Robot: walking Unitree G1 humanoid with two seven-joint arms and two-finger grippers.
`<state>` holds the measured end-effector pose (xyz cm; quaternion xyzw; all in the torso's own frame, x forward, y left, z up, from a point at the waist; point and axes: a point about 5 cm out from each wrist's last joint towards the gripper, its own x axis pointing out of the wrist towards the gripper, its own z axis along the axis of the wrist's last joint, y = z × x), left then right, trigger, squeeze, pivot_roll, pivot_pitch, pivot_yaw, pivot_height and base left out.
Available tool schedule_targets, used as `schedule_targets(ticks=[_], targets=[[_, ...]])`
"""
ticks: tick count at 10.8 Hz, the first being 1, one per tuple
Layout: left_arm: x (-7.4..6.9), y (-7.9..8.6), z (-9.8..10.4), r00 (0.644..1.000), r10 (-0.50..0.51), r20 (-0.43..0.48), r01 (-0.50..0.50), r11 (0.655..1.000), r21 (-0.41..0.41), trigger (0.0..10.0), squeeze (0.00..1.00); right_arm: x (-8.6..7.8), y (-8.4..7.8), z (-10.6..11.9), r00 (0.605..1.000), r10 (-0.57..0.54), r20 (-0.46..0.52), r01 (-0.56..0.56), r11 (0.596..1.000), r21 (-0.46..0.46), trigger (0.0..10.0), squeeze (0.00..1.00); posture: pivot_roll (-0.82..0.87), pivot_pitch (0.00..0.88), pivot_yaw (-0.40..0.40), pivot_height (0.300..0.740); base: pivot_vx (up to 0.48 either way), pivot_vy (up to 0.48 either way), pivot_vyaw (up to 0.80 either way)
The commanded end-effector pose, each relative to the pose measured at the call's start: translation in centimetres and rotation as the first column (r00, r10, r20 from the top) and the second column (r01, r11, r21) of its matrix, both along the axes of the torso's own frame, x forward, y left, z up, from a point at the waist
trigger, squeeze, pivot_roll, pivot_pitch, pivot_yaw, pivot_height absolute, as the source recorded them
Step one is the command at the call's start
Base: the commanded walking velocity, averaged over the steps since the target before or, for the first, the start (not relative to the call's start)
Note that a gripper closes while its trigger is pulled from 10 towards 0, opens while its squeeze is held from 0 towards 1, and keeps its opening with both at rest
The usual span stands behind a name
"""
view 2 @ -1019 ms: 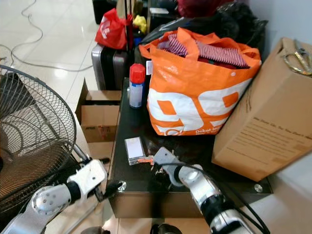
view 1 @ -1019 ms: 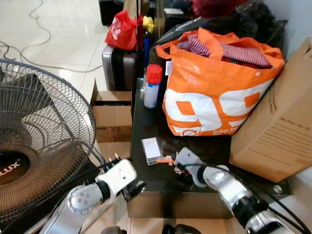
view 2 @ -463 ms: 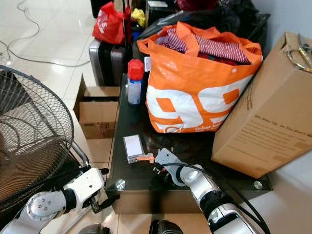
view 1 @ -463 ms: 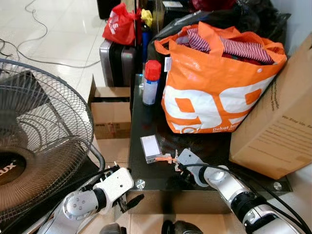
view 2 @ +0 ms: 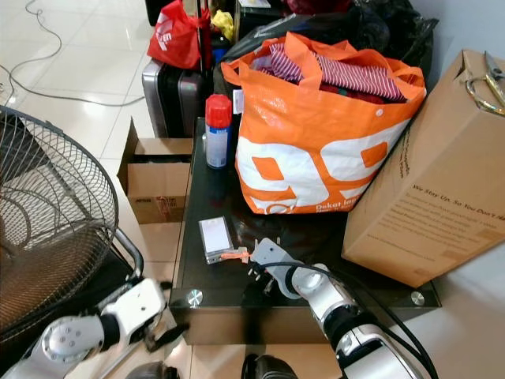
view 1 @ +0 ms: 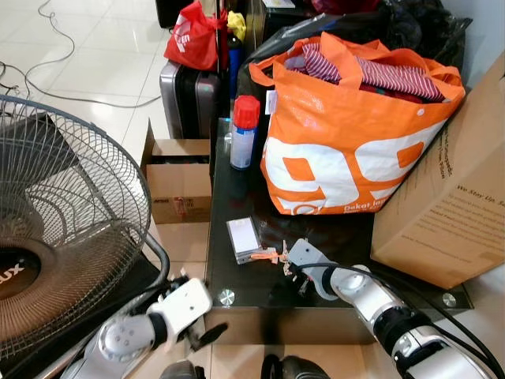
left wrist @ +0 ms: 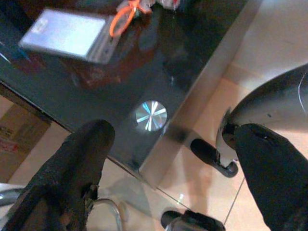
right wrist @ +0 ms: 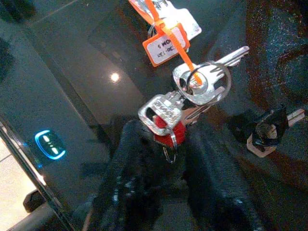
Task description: Hang keys on a hook
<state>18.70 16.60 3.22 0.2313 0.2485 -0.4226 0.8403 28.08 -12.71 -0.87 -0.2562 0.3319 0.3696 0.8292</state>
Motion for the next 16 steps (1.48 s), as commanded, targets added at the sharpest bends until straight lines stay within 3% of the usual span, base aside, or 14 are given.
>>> schedule_targets(ticks=[1,4,8,10,11,13,15,16], targets=[[-0.1,-0.2,-0.3,1.000,-0.010,0.003,0.010,1.000,0.002,10.0,0.00,0.0,-0.6,-0.2,1.000,-0.009,-0.013,0.009,1.000,-0.019,0.0,0.00,0.04,0.119,-0.107,0.740,0.000,0.000,0.00],[-0.1,1.3,-2.9,1.000,-0.002,-0.018,0.002,1.000,0.025,10.0,0.00,-0.2,-0.7,-0.3,1.000,-0.001,-0.020,0.000,1.000,-0.021,0.0,0.00,0.04,0.112,-0.105,0.740,0.000,0.000,0.00],[0.6,0.9,-2.0,0.997,0.004,0.074,-0.001,0.999,-0.042,10.0,0.00,0.0,-0.6,-0.1,1.000,-0.001,-0.007,0.001,1.000,0.007,0.0,0.00,0.05,0.070,-0.096,0.740,0.000,0.000,0.00],[3.1,-1.7,4.3,0.980,0.001,0.197,0.027,0.989,-0.142,10.0,0.00,0.4,-0.9,0.5,1.000,0.001,0.011,-0.001,1.000,0.032,0.0,0.00,0.06,0.038,-0.092,0.740,0.000,0.000,0.00],[4.1,-2.7,6.4,0.970,0.007,0.243,0.044,0.977,-0.207,10.0,0.00,0.7,-1.4,1.2,1.000,-0.003,0.026,0.002,0.998,0.064,0.0,0.00,0.06,0.025,-0.091,0.740,0.000,0.000,0.00],[4.8,-3.8,8.4,0.966,0.013,0.257,0.062,0.958,-0.280,10.0,0.00,0.6,-2.9,2.9,0.999,0.002,0.046,-0.010,0.985,0.172,0.0,0.00,0.06,0.002,-0.081,0.740,0.000,0.000,0.00],[4.8,-3.9,8.9,0.971,0.016,0.237,0.059,0.950,-0.308,10.0,0.00,0.0,-4.6,5.2,0.998,-0.012,0.067,-0.008,0.957,0.290,0.0,0.00,0.05,0.000,-0.069,0.740,0.000,0.000,0.00],[4.8,-3.8,9.0,0.974,0.015,0.226,0.057,0.950,-0.308,10.0,0.00,-0.4,-6.0,7.3,0.992,-0.083,0.090,0.043,0.923,0.383,0.0,0.00,0.04,0.000,-0.061,0.740,0.000,0.000,0.00]])
